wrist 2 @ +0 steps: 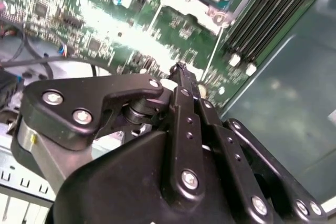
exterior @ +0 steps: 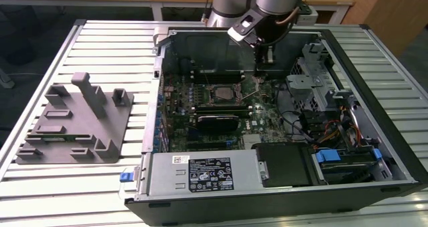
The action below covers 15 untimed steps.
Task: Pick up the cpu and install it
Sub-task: 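Close the cpu cover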
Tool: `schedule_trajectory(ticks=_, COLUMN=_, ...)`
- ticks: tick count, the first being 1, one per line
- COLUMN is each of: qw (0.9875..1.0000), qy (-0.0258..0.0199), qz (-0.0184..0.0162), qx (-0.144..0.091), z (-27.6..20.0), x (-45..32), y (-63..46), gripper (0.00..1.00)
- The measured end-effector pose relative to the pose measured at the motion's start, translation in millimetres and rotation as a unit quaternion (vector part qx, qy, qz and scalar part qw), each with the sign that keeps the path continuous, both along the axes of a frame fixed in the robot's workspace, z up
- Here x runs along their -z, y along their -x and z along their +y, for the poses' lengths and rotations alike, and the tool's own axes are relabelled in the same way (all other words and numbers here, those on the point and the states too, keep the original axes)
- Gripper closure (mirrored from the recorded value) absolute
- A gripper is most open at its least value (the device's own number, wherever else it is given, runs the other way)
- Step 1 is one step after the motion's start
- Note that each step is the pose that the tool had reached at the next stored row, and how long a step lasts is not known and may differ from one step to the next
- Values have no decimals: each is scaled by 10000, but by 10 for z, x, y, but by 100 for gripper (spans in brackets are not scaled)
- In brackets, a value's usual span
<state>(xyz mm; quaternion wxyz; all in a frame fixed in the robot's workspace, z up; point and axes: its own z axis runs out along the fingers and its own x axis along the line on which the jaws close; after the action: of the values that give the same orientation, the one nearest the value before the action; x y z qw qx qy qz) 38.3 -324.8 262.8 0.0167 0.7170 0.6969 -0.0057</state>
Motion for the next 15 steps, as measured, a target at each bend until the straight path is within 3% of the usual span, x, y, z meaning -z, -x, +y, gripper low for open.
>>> schedule_trajectory(ticks=7, qw=10000, qy=-1, qz=1, qx=-24, z=6, x=32, y=-176, gripper=89)
schedule_trajectory(ticks=15, qw=10000, qy=-1, qz=11, qx=-51, z=6, x=145, y=-228, gripper=89)
